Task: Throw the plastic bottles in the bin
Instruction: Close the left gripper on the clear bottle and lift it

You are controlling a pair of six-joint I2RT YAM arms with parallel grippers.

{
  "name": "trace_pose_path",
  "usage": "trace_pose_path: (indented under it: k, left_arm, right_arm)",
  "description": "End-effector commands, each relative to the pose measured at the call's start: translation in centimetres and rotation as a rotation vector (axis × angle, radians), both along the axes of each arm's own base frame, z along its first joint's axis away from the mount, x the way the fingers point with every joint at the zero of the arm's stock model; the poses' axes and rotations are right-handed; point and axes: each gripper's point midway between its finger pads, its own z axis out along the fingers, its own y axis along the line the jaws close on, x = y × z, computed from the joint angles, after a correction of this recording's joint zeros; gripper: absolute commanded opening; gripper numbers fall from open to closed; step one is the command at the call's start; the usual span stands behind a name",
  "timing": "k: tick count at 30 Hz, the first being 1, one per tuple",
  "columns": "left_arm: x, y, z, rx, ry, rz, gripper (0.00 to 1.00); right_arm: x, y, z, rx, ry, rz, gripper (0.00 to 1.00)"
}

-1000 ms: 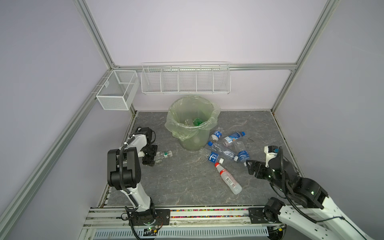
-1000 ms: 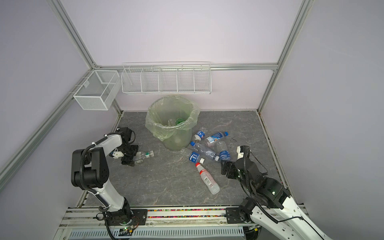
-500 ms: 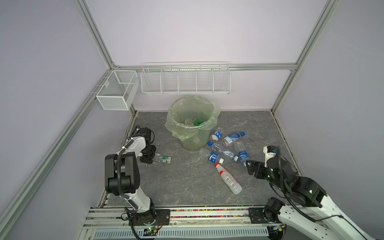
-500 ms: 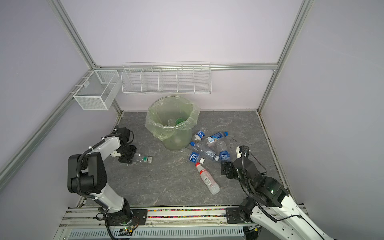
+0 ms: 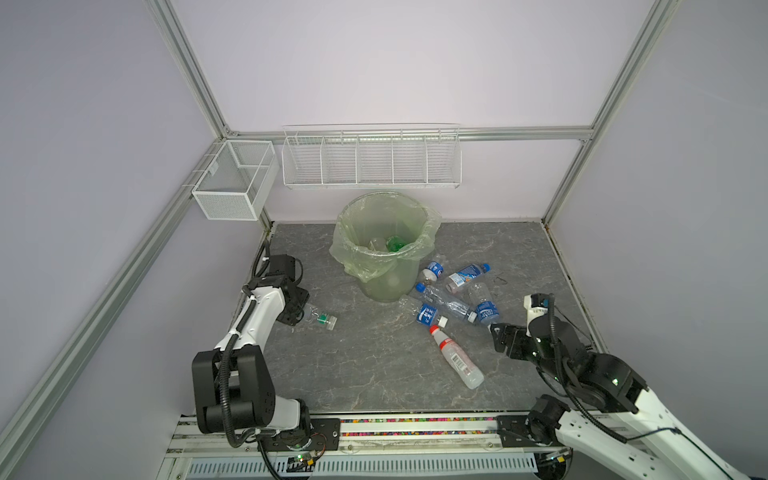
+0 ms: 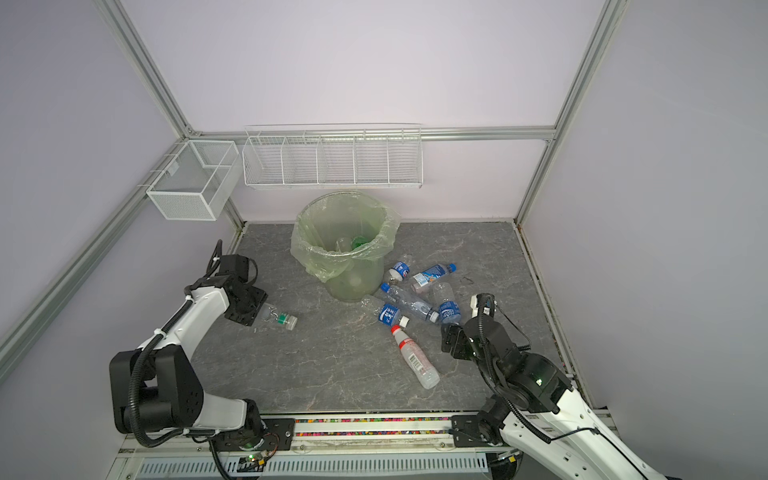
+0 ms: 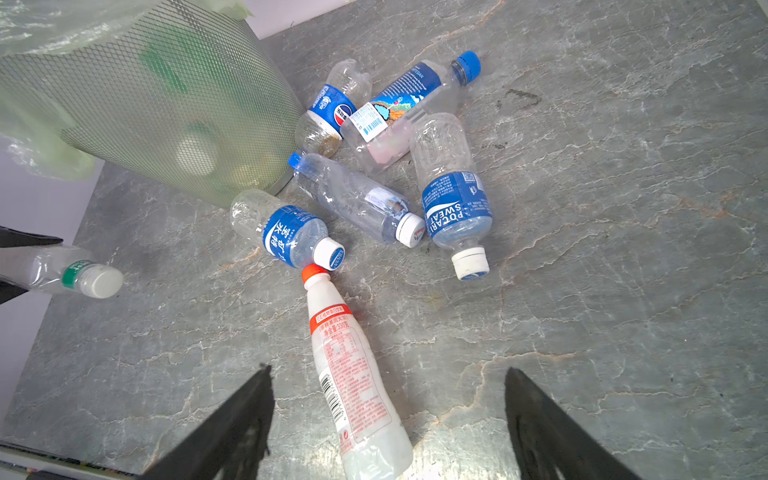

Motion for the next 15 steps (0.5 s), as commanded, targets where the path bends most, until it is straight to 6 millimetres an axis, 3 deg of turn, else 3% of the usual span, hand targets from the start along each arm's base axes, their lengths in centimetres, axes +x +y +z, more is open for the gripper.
trace_pose_path:
  k: [1,8,10,15]
  left_arm:
    - [-0.1,-0.6,0.6,0.008,-0.021,-0.133,0.29]
    - [-1.2,-1.4,1.2,0.016,-0.010,-0.277,0.01]
    - [-1.3,-1.8,1.2,0.005,-0.026,-0.312,0.00]
    - [-0.9,-6.0,1.5,-0.161,-0.131,-0.521,0.00]
  right_arm:
    - [0.3,-0.4,-0.7,-0.006,0.003,-0.035,0.88]
    - [0.9,0.4,-1.9,-0.030,0.022,-0.017,0.88]
    - [1.1,0.7,-2.2,-0.038,0.034,-0.012,0.88]
    - [1.4,2.0,-2.7,-0.037,0.047,0.034,0.88]
